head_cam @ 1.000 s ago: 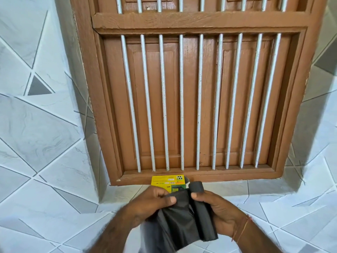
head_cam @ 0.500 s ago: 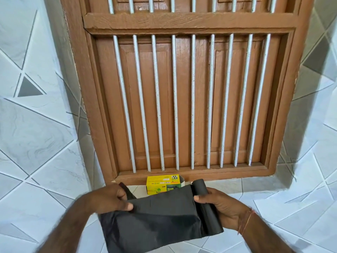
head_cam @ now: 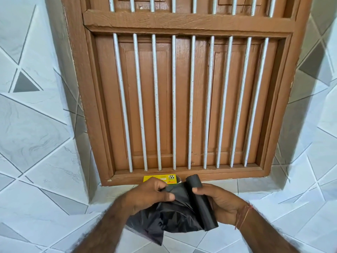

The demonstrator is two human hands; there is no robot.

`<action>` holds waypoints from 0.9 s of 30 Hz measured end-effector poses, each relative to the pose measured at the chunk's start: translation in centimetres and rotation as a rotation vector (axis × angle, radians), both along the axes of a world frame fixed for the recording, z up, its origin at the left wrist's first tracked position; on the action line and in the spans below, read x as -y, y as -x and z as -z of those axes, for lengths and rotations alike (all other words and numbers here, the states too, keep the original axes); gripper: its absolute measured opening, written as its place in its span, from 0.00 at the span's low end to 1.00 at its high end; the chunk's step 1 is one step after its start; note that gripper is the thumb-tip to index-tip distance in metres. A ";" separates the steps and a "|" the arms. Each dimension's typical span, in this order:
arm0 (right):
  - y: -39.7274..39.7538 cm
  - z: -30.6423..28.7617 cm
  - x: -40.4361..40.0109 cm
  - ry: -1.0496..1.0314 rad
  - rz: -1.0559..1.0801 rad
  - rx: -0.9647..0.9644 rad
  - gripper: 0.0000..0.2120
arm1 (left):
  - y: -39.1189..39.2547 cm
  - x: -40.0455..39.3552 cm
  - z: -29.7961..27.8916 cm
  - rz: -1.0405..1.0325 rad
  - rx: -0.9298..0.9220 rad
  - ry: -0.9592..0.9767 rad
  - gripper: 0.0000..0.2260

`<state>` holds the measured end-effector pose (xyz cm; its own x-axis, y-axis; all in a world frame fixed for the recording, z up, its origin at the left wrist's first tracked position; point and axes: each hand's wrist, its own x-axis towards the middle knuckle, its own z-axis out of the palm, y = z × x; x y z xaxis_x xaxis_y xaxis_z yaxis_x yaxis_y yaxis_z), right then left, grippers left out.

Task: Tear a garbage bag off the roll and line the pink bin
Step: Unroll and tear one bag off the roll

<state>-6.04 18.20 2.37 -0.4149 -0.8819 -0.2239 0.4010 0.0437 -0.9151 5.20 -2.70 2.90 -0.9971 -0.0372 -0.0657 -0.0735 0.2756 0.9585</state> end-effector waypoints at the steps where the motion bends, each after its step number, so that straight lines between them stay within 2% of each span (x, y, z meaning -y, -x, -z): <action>1: 0.1 0.2 -0.2 -0.002 0.021 0.031 0.22 | -0.1 0.4 -0.4 -0.007 0.011 0.025 0.10; 3: 0.3 0.5 -0.3 -0.019 0.075 0.062 0.23 | -0.6 0.9 -1.3 0.013 0.051 0.082 0.21; 4: 0.4 0.6 -0.4 -0.030 0.098 0.066 0.24 | -0.7 1.1 -1.6 0.032 0.071 0.122 0.20; 6: 0.3 0.6 -0.3 -0.049 0.127 0.073 0.26 | -0.8 1.8 -2.0 0.058 0.107 0.200 0.09; 9: 0.2 0.5 0.0 -0.042 0.137 0.086 0.28 | -1.2 2.4 -2.5 0.074 0.133 0.230 0.09; 15: -0.3 0.4 0.7 -0.001 0.066 0.043 0.26 | -1.9 3.4 -2.0 0.082 0.149 0.299 0.04; 20: -1.0 -0.3 1.3 0.021 0.012 -0.026 0.22 | -1.2 1.9 -2.1 0.013 0.132 0.193 0.22; 21: -1.2 -0.5 1.4 0.025 0.003 -0.033 0.21 | -0.9 1.3 -2.1 0.008 0.105 0.152 0.22; 24: -1.7 -0.8 1.6 0.061 -0.014 -0.041 0.20 | 0.1 -0.3 -1.5 -0.027 0.010 0.033 0.10; 27: -1.6 -0.7 1.5 0.115 -0.003 -0.058 0.20 | 0.7 -0.9 -0.8 -0.137 -0.065 0.086 0.06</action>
